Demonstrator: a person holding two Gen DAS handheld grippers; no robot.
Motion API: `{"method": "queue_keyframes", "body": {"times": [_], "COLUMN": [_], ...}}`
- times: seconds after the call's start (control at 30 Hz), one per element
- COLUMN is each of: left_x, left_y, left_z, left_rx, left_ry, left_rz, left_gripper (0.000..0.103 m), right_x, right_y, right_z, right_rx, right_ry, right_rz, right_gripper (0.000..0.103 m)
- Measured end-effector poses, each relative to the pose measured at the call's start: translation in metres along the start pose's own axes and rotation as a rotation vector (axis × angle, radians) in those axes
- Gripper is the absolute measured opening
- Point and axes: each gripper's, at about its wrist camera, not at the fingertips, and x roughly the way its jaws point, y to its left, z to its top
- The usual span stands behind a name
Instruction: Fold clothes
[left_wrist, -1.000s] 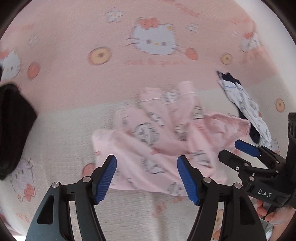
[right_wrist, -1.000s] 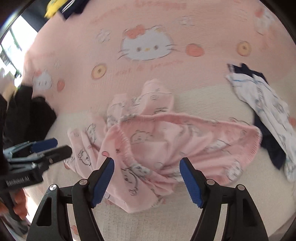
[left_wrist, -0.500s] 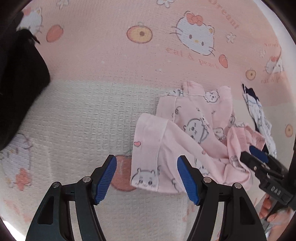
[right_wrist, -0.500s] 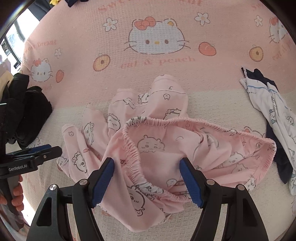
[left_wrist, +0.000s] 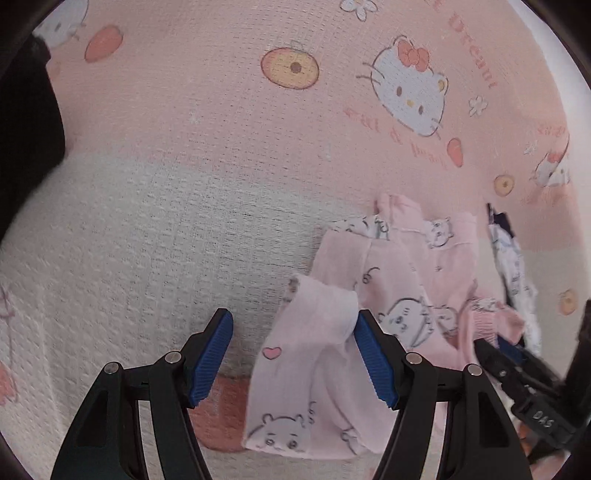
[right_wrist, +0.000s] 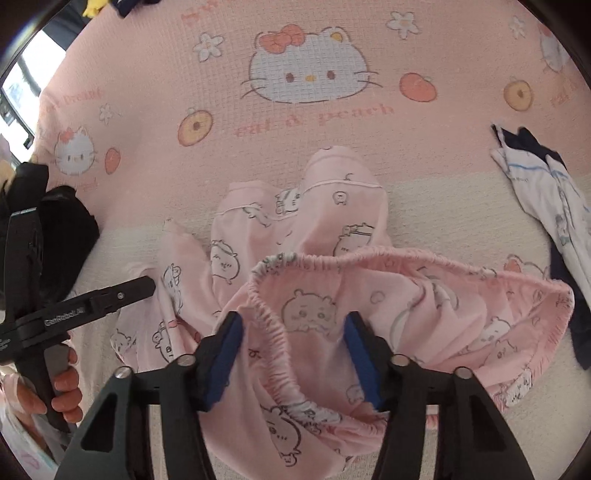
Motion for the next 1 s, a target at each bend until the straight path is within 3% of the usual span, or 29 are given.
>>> {"method": "queue_keyframes", "body": {"times": [0.17, 0.23, 0.3, 0.33, 0.5, 0.57, 0.77, 1.0], "left_x": [0.004, 0.004, 0.005, 0.006, 0.007, 0.005, -0.005, -0.033], "left_y": [-0.007, -0.012, -0.016, -0.020, -0.038, -0.044, -0.046, -0.041], "left_z": [-0.001, -0.002, -0.005, -0.006, -0.014, -0.017, -0.019, -0.015], "left_rx": [0.059, 0.084, 0.114, 0.134, 0.233, 0.265, 0.273, 0.254], "left_ry": [-0.023, -0.034, -0.041, -0.043, -0.076, -0.097, -0.117, -0.174], "left_rz": [0.030, 0.031, 0.039, 0.059, 0.165, 0.215, 0.309, 0.328], "left_gripper": [0.066, 0.065, 0.059, 0.052, 0.039, 0.029, 0.019, 0.018], "right_x": [0.008, 0.012, 0.015, 0.016, 0.012, 0.007, -0.017, -0.056], "right_y": [0.015, 0.018, 0.020, 0.020, 0.020, 0.022, 0.018, -0.025], "right_z": [0.003, 0.002, 0.001, 0.001, 0.003, 0.003, 0.002, -0.010], "right_rx": [-0.056, -0.066, -0.074, -0.069, -0.034, -0.038, -0.042, 0.104], "right_ry": [0.010, 0.018, 0.027, 0.035, 0.025, -0.002, -0.069, -0.178], "right_rz": [-0.054, -0.072, -0.104, -0.116, -0.158, -0.180, -0.255, -0.298], "right_gripper": [0.051, 0.044, 0.033, 0.031, 0.015, 0.009, 0.007, 0.007]}}
